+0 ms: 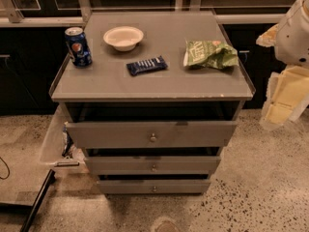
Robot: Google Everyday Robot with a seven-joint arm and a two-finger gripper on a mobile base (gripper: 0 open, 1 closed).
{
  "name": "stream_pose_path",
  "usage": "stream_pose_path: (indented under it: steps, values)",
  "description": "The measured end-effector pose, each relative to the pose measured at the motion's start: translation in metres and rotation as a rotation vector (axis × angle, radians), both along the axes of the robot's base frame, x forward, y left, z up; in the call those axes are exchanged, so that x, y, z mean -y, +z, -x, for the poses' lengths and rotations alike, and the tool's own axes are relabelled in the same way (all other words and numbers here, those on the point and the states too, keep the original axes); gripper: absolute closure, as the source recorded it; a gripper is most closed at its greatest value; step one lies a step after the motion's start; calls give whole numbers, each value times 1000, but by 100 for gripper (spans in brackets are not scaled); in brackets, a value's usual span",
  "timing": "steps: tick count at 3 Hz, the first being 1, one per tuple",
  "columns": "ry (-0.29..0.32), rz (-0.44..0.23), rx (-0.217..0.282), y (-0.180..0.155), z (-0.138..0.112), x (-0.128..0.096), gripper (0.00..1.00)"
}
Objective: Open bottom drawer
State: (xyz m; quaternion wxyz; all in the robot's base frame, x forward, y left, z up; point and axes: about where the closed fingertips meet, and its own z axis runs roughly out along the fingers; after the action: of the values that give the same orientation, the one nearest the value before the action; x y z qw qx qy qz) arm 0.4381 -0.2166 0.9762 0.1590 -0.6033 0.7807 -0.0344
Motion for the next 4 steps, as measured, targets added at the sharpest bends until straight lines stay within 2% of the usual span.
stream_pose_path:
  steps: [1,2,3,4]
  values:
    - [0,0,0,0,0,0,0]
    - [55,-21,23,-15,7,-3,0]
    - [55,-21,23,-15,7,-3,0]
    - [45,-47,-20,-47,14,0,0]
